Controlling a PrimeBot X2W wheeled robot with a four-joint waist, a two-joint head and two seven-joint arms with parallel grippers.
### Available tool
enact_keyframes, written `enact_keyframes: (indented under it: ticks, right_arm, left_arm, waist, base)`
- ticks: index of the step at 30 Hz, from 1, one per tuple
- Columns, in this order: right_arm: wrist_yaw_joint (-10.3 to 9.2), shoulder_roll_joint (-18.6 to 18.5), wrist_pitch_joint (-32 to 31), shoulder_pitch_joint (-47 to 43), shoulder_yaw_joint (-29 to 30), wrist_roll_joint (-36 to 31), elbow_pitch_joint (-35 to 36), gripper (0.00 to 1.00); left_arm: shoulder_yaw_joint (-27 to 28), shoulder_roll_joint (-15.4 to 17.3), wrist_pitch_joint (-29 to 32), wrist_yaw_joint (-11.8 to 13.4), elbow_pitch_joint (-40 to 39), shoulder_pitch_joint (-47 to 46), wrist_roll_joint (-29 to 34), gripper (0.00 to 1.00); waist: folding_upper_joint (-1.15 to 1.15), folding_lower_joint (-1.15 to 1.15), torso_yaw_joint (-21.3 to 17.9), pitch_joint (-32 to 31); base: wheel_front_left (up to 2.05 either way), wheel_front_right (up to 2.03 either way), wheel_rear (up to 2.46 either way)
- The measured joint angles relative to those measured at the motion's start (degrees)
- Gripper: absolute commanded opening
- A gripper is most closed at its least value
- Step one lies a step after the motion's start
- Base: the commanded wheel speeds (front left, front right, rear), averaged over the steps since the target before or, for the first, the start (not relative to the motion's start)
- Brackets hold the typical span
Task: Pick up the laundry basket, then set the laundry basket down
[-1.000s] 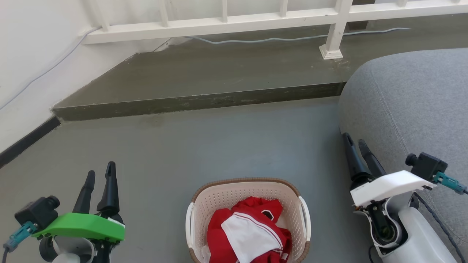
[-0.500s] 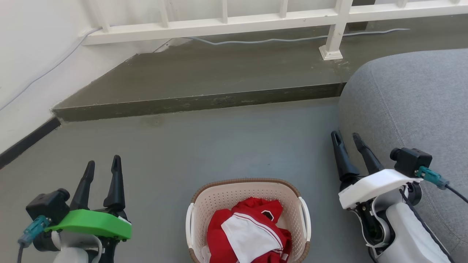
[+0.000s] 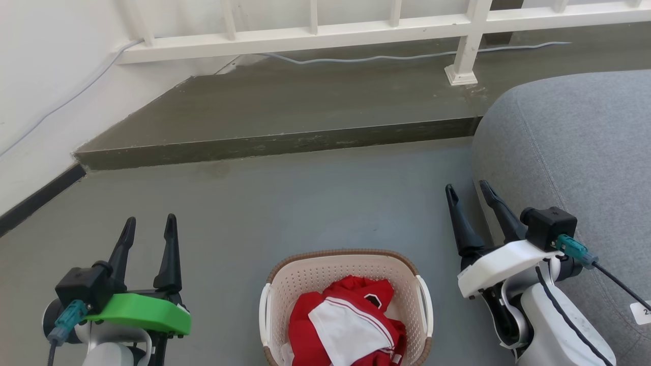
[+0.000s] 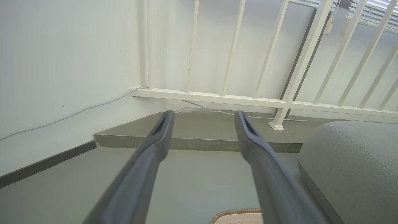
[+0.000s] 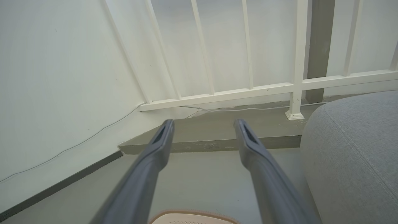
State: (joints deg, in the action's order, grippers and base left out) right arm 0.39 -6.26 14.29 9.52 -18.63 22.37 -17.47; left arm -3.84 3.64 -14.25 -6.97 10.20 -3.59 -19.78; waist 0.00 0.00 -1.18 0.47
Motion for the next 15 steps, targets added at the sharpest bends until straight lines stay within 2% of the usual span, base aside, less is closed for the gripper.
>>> enact_keyframes:
  ticks: [15]
  right_arm:
    - [0.01,0.74,0.05,-0.01,1.04,-1.45,-0.44,1.0]
  left_arm:
    - [0.67,-0.74,0.0,0.0,0.07,0.01,0.34,1.0]
  waist:
    - [0.0,0.0,0.05,-0.06]
  base:
    - [0.0,0.0,0.0]
